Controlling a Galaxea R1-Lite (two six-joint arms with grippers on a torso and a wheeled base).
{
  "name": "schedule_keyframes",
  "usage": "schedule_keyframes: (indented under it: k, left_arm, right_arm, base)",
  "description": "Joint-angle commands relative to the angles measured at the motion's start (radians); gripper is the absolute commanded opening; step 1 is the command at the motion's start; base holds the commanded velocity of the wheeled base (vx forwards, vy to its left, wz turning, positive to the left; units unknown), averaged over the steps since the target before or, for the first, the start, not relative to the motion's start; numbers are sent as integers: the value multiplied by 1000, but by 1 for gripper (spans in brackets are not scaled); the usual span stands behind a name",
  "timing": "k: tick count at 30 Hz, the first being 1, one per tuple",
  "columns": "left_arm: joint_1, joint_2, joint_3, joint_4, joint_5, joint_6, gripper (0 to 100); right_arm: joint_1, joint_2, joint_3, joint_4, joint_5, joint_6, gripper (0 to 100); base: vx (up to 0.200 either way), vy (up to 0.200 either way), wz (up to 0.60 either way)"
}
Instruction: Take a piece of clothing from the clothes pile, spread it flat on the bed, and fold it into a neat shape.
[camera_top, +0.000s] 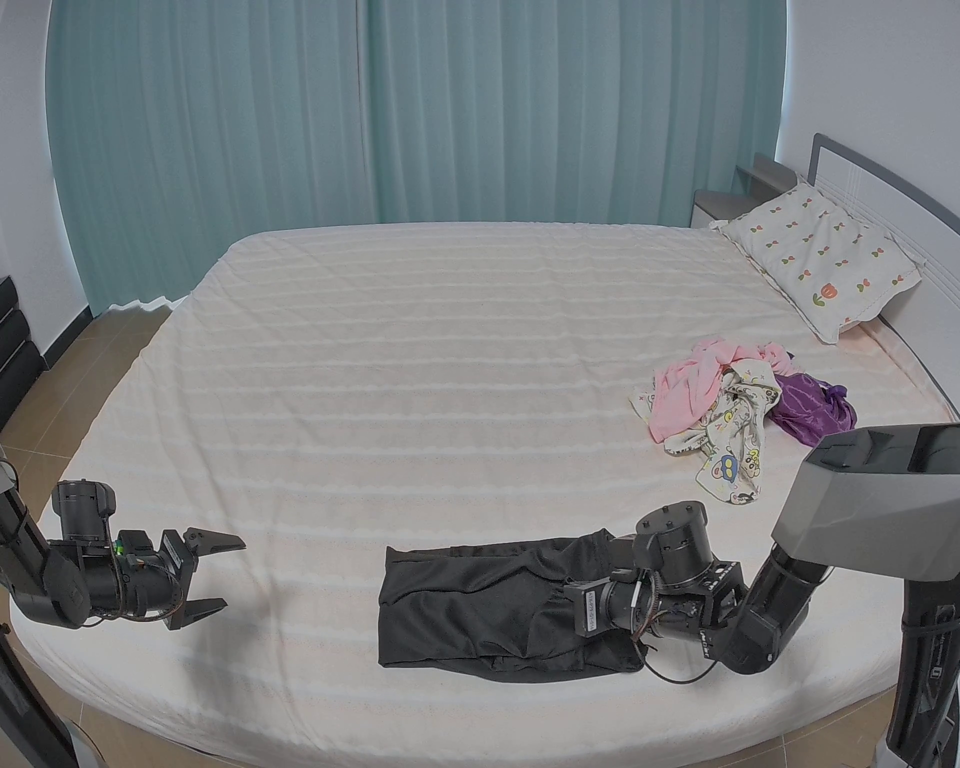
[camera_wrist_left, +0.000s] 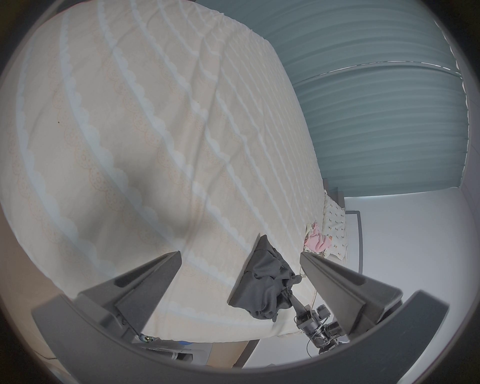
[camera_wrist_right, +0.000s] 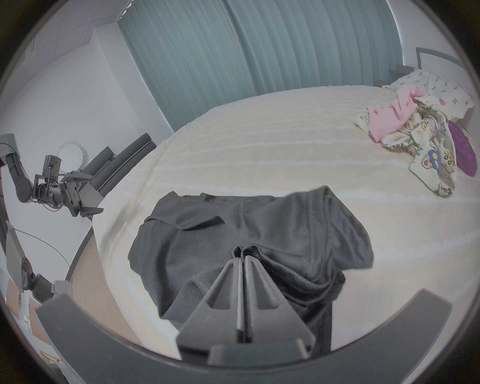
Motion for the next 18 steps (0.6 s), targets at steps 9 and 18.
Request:
schedule_keyframes:
  k: [9,18]
  left_arm:
    - [0,2,-1,0,0,1,100]
    - [0,2,1,0,0,1,100]
  right_arm:
    - [-24,-100,268,-37,9,7,0]
    - [-27,-70,336,-95,10,9,0]
  base:
    - [0,0,0]
    - [0,0,0]
